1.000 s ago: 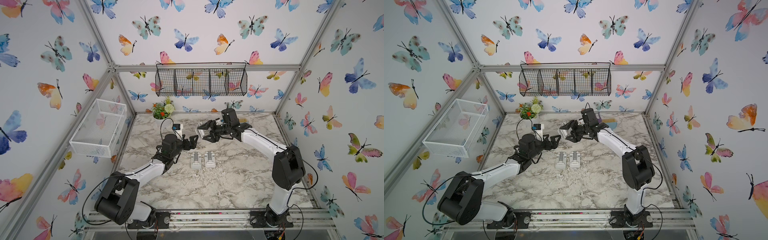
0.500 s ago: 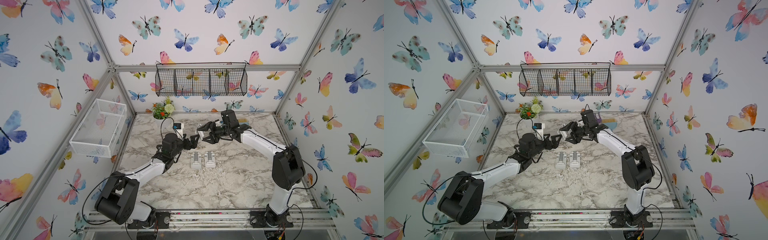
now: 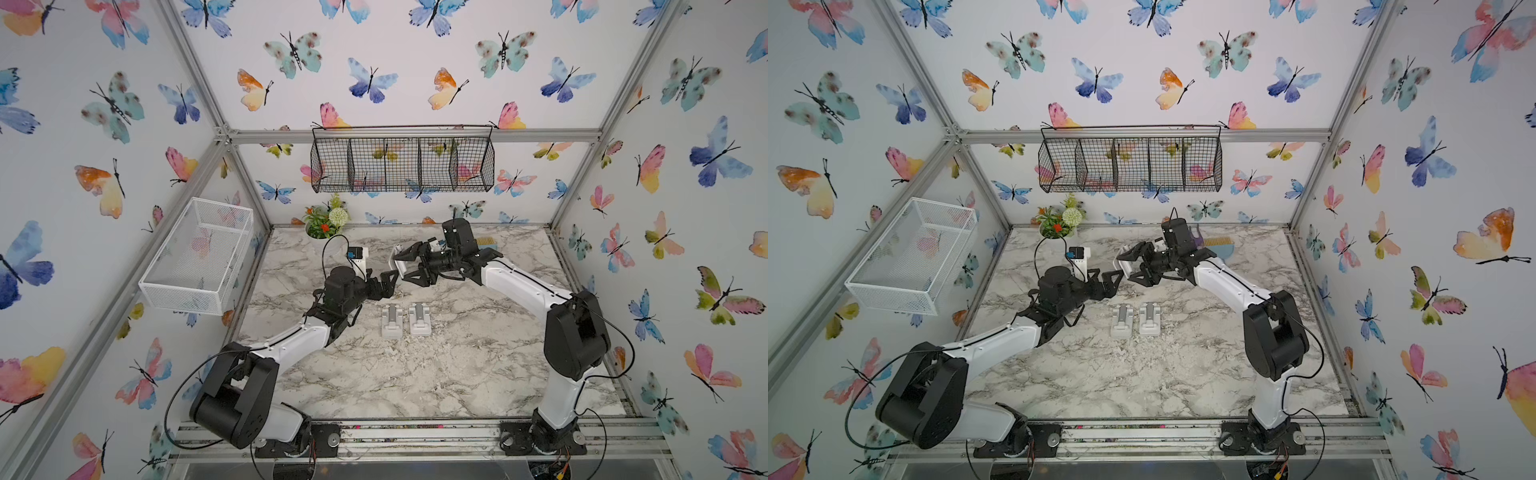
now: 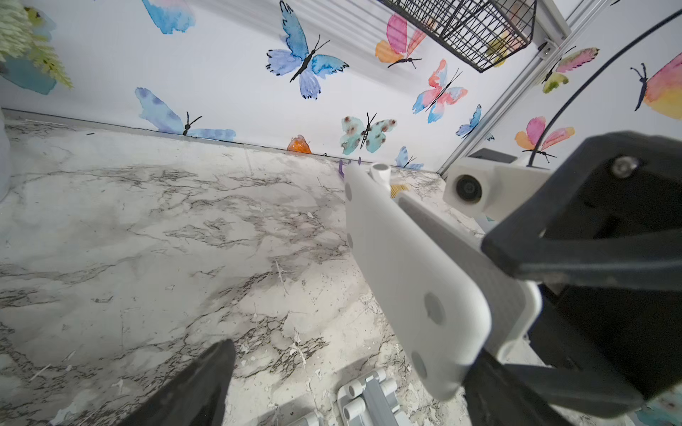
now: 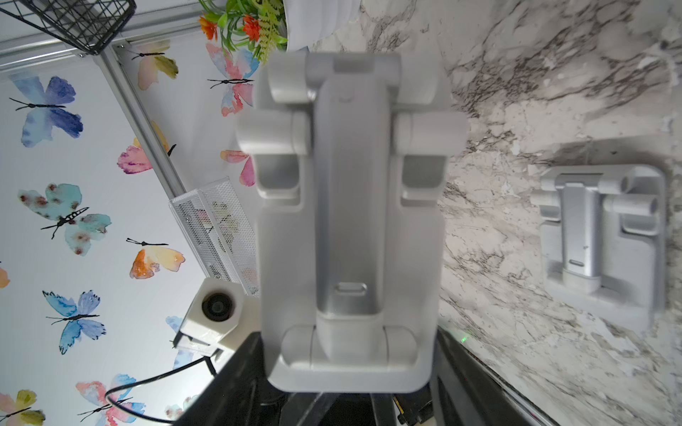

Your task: Open the phone stand

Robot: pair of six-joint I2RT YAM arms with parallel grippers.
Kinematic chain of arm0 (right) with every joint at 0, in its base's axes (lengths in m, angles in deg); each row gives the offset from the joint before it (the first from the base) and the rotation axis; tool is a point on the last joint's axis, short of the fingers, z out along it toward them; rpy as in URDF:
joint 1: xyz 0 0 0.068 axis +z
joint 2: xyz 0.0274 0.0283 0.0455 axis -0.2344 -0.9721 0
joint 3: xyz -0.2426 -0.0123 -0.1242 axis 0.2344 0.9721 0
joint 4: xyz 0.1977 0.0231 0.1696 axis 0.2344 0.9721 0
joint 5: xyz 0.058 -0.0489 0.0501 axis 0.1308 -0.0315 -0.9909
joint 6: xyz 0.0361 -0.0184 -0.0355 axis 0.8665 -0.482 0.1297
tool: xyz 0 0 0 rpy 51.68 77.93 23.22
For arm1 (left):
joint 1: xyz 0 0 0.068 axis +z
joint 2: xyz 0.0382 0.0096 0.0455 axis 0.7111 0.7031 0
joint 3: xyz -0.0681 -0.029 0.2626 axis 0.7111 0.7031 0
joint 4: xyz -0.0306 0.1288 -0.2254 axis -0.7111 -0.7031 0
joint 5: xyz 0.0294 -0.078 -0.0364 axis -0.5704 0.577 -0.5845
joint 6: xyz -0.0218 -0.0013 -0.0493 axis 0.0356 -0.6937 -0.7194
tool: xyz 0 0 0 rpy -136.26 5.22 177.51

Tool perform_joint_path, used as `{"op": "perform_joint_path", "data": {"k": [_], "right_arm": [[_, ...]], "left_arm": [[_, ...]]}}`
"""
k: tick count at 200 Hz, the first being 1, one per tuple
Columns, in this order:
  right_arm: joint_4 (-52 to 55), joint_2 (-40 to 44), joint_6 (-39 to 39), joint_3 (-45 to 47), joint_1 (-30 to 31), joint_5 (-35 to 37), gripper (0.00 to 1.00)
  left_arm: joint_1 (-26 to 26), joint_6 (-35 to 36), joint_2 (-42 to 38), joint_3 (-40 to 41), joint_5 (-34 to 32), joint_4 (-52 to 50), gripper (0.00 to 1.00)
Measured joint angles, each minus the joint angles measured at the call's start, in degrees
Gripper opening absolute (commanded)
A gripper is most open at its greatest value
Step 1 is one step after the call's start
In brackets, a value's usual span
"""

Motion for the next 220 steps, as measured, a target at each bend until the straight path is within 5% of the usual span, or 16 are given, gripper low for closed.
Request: {"op": "perform_joint_path", "data": {"k": [55,69,95,127,156,187,220], "right_arm": [[-1.95,0.0,1.14,0.61,0.44,-0.02,0.34],[-2.21,0.0,1.46,0.61,0.48,0.13,0.34],[-3.76,0.0,1.99,1.29,0.87,1.27,0.34],[-5.14,-0.02,2.78,1.49,1.31,1.44,0.33],[-5.38,-0.79,3.02,0.83,1.6,1.09,0.37],[-3.67,-1.88,2.4,-0.76,2.1,0.63,0.75],[-1.57,-2.49,-0.33,-3.34,2.51,0.66,0.74]], "left_arm": [[0.26,0.02,1.57,-1.7,-0.66,-0.04,0.97],[0.37,-0.28,2.03,-2.1,-0.76,0.09,0.8],[0.09,-0.44,3.17,-3.74,1.18,0.66,0.26],[-0.35,-0.52,3.39,-4.66,4.46,1.4,0.0],[0.07,-0.94,3.21,-4.11,5.66,1.53,0.0],[0.42,-0.94,1.7,-2.62,5.44,1.05,0.0],[0.74,-0.96,-0.48,-2.08,5.07,0.07,0.0]]}}
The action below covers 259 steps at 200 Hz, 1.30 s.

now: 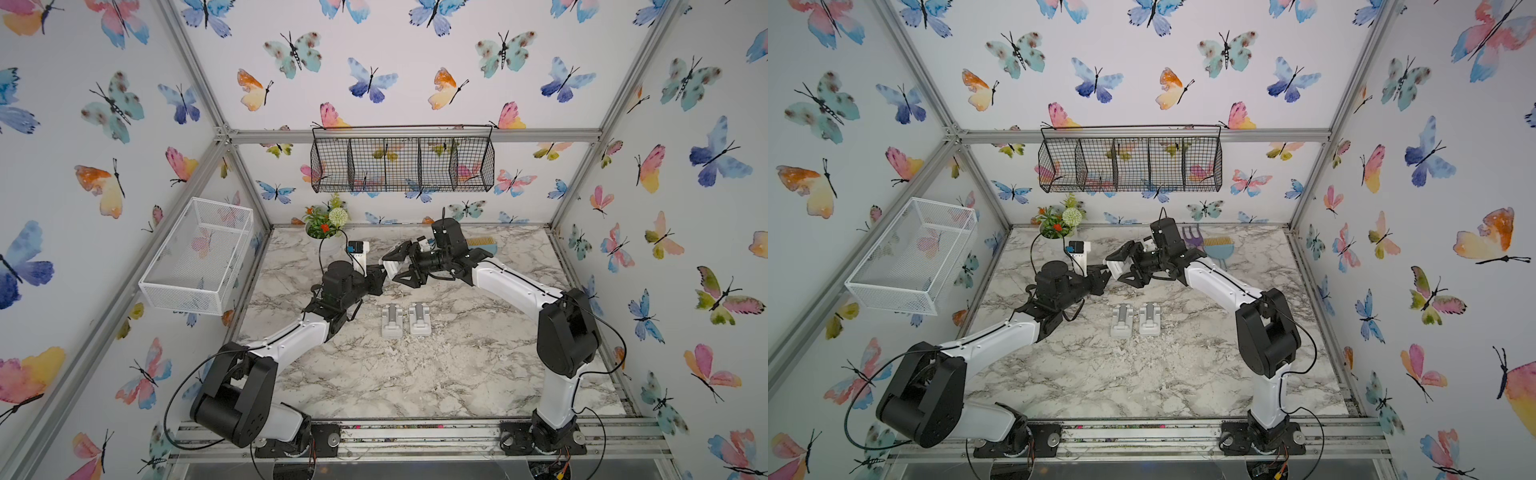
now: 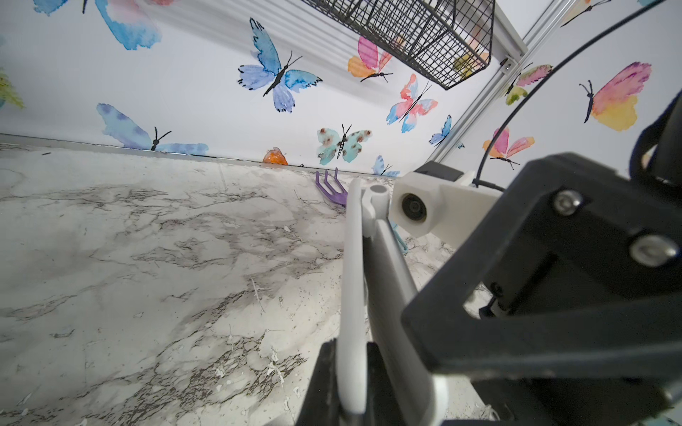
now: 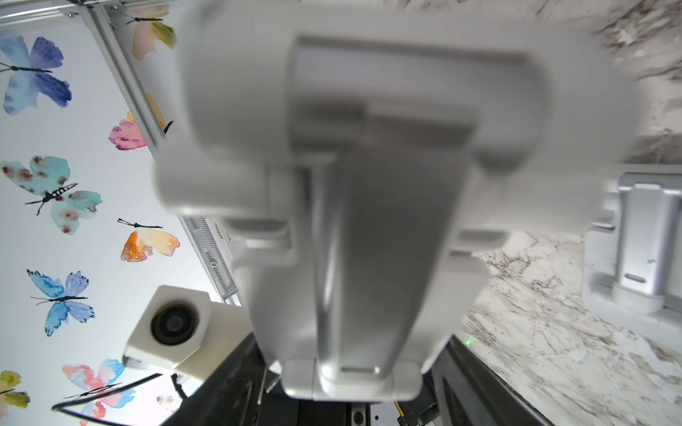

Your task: Open the phone stand

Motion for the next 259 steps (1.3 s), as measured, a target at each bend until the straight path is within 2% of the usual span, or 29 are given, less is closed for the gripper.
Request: {"op": "perform_joint_path", "data": {"k": [27,63,83,97,119,131,164,223,259], "right_arm": [[0.09,-0.04,-0.37,-0.04,0.11,-0.02,0.69],[-0.22,-0.07,-0.68,-0.04,0.17,0.31,0.84],[-0.52,-0.13,-0.9,-0.04,0.15,0.66,0.86],[-0.55,-0.26,-1.01,-0.04,0.17,0.63,0.79],[-0.48,-0.68,-0.9,-0.04,0.15,0.7,0.72],[-0.44,-0.9,-0.33,-0.04,0.15,0.66,0.6],[-0.28,-1.03,0.04,-0.04,0.17,0.57,0.38],[1.03,-0.96,-0.68,-0.09,-0.26,0.48,0.13],[1.25,-0.63,-0.81,-0.09,-0.81,0.7,0.09]], "left_arm": [[0.0,0.0,-0.68,0.39,-0.2,-0.2,0.0],[-0.02,-0.07,-1.53,1.09,0.02,-0.5,0.0],[-0.11,-0.15,-1.9,1.25,0.26,-1.09,0.0],[-0.11,-0.17,-2.23,1.44,0.24,-1.36,0.0],[-0.11,-0.13,-2.58,1.57,0.11,-1.6,0.0],[-0.11,-0.11,-2.71,1.62,0.02,-1.81,0.0],[-0.11,0.31,-2.73,1.7,-0.15,-2.29,0.0],[0.2,1.84,-2.05,1.4,-1.51,-2.4,0.0],[1.31,2.16,0.02,1.2,1.36,0.66,0.0]]}}
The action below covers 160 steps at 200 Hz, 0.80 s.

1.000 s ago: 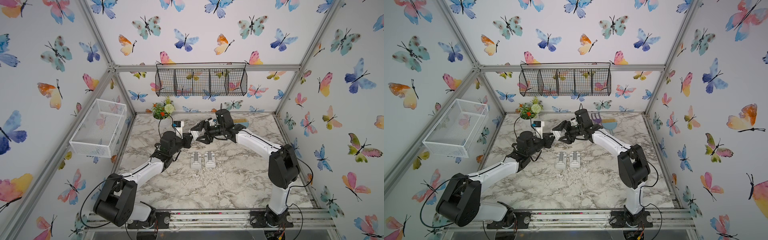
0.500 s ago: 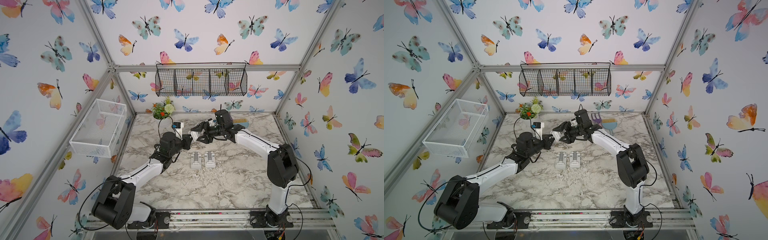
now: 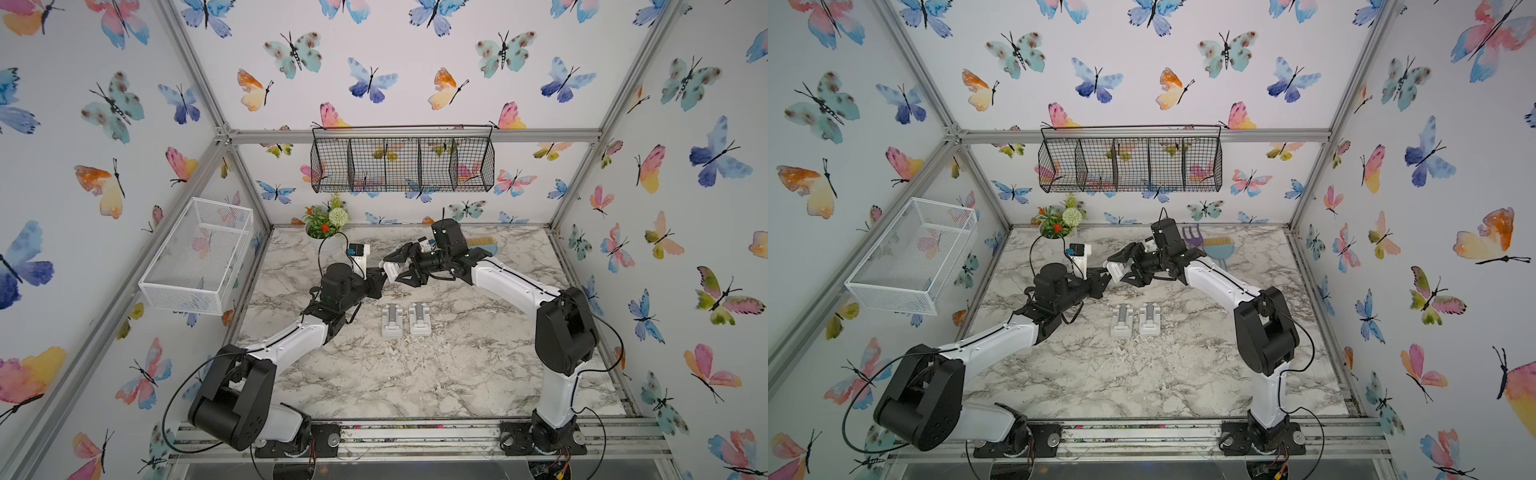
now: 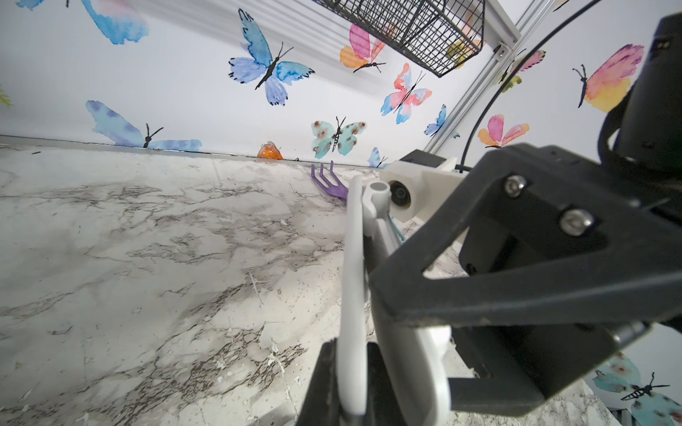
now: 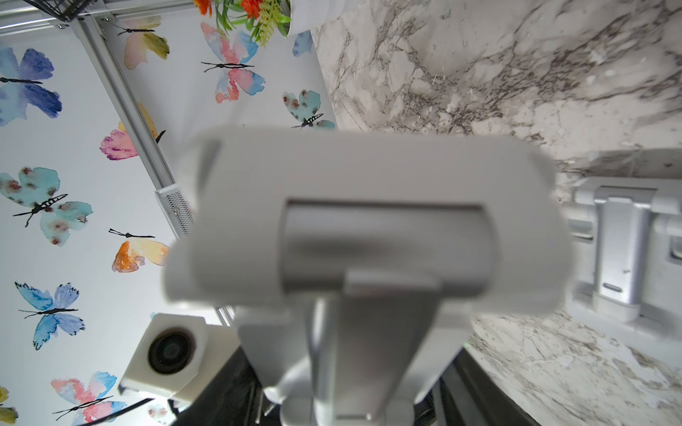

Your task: Open the phone stand

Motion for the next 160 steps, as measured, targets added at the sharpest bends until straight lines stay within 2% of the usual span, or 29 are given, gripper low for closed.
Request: {"op": "perform_joint_path", "data": {"k": [87,160], "right_arm": [[0.35,2.47,0.22,1.03,-1.44,-0.74,0.08],[3.08,6.67,-0.92,3.58,-3.67,-2.64,0.08]], "left_arm": [[4.5,0.5,4.55,-0.76,8.63,6.99,0.0],[6.19,0.48,5.95,-0.85,13.16,9.22,0.0]]}}
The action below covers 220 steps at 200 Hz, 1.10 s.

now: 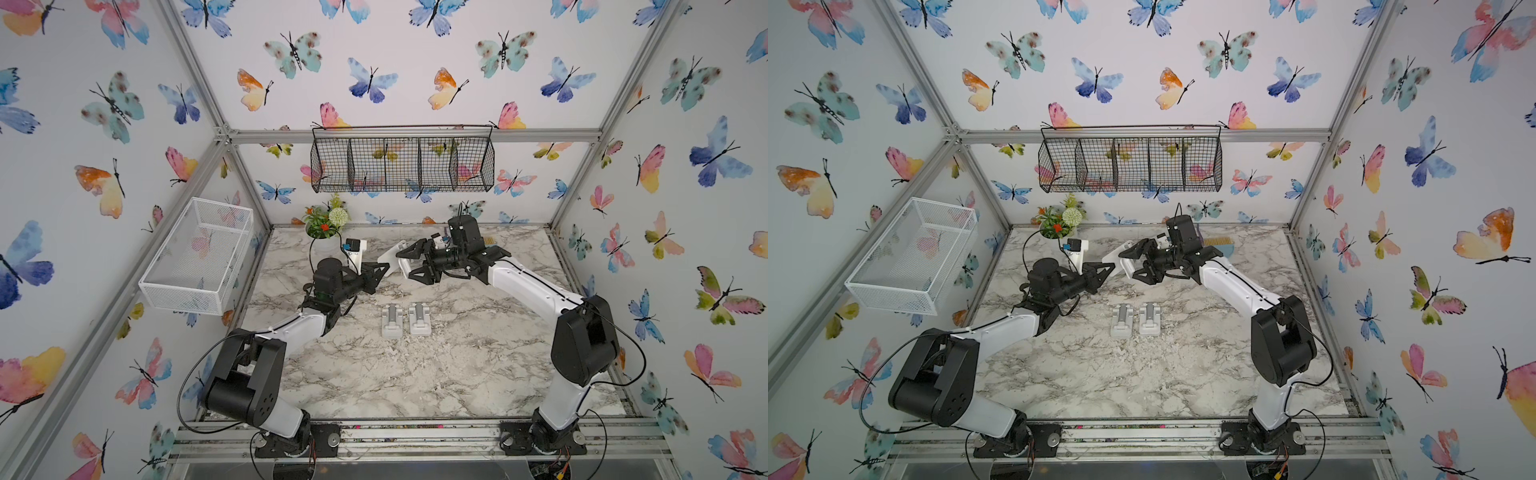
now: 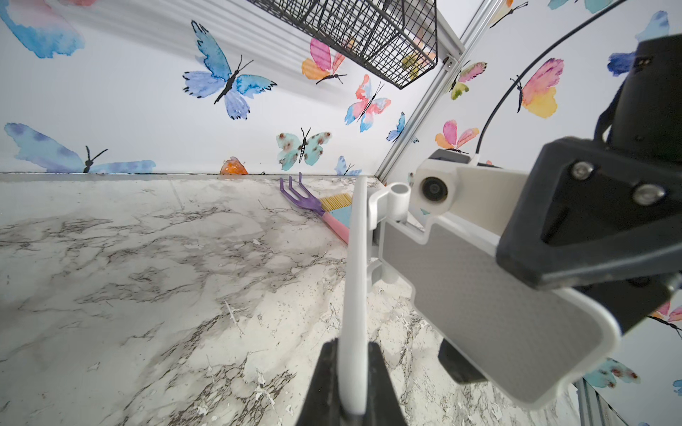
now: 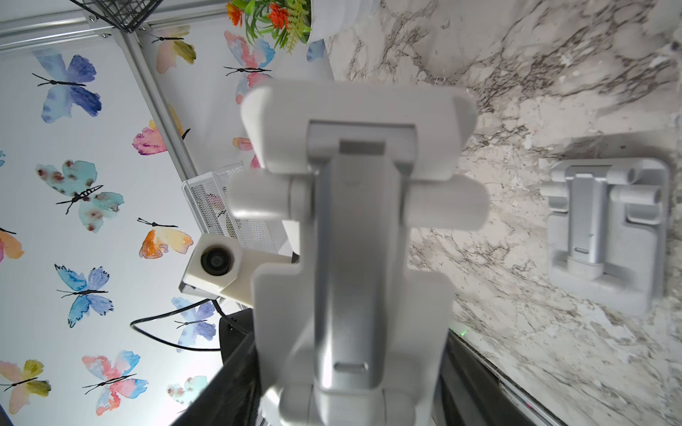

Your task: Open the phone stand

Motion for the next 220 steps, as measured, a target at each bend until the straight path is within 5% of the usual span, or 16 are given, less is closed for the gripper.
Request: {"op": "perform_joint_path", "data": {"k": [40,73,110,156,220], "right_arm": [[0.98,0.09,-1.27,0.0,-1.09,-0.87,0.13],[0.94,0.09,-1.4,-0.02,-1.31,-1.7,0.68],[6.43,-2.58,-7.37,-6.84,-3.63,-3.67,0.92],[21.7,-11.54,-29.22,-31.69,-6.12,4.39,0.94],[35.65,-13.57,-48.3,-36.98,-1.68,19.32,0.93]], "left_arm": [[0.66,-0.02,1.11,0.0,0.83,0.7,0.0],[1.27,-0.02,1.27,-0.02,2.32,0.81,0.0],[4.48,-0.04,-0.09,1.03,-4.68,-4.31,0.0],[6.25,0.98,-5.18,5.03,-11.58,-15.39,0.0],[3.63,7.02,-12.07,2.36,-16.17,-26.8,0.0]]}}
